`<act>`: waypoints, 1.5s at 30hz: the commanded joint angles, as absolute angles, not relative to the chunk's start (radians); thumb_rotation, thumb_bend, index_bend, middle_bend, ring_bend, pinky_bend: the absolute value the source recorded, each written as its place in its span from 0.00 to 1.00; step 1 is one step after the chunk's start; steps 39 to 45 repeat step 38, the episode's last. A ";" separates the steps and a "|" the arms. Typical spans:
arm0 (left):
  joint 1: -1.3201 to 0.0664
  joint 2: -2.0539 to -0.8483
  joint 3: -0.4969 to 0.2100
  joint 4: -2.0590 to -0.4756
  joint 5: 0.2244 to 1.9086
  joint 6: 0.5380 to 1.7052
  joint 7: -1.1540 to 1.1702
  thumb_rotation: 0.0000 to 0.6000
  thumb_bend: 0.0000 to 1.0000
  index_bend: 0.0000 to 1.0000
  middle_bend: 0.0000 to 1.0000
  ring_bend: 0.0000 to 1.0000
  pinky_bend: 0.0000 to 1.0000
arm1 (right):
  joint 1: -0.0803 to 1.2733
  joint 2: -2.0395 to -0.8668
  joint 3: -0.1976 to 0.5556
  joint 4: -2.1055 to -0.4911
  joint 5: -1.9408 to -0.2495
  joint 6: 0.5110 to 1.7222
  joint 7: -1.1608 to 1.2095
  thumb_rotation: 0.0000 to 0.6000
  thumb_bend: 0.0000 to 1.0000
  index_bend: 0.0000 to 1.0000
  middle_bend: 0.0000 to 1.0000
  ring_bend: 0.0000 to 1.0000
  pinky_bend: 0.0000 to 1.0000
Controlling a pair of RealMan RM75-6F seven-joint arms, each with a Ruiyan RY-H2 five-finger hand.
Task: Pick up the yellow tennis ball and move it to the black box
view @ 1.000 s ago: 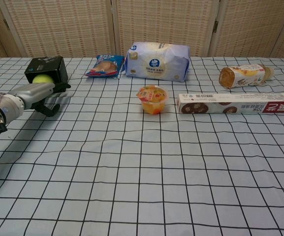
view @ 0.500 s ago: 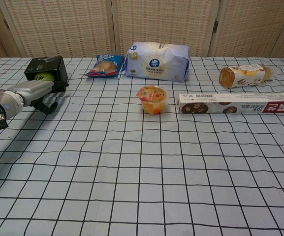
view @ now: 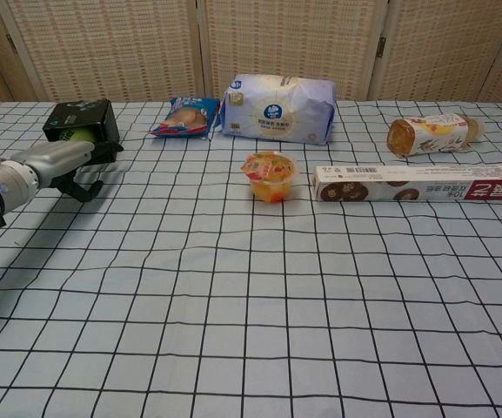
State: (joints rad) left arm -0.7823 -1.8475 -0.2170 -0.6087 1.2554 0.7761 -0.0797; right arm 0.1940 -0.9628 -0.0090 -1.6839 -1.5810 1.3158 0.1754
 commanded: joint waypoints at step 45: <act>-0.270 -1.335 0.022 -1.249 1.477 1.456 0.242 1.00 0.60 0.44 0.43 0.36 0.27 | 0.205 -1.013 -0.009 -1.663 -1.542 1.269 0.027 1.00 0.26 0.04 0.00 0.00 0.00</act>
